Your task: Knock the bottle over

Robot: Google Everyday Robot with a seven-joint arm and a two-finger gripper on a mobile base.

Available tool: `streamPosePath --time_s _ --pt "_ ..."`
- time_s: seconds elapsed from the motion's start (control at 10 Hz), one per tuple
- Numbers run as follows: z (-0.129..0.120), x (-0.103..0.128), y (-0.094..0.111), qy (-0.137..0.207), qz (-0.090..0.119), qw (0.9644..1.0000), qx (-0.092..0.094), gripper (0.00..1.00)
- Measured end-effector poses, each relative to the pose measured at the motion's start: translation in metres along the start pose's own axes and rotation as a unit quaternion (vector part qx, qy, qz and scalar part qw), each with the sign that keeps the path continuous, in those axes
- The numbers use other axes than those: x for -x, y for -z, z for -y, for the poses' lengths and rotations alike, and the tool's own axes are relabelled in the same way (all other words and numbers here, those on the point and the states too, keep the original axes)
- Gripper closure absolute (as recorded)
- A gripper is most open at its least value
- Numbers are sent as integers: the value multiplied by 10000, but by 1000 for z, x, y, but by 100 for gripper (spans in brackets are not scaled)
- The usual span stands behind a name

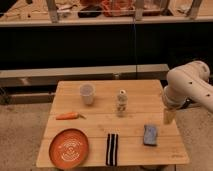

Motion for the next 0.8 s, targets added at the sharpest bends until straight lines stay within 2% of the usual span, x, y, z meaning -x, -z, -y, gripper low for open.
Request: streamPosePath --time_s 0.5,0.8 --pt "3 0 -1 38 -30 10000 -41 20" --pt "32 25 -7 353 -56 9992 -194 20"
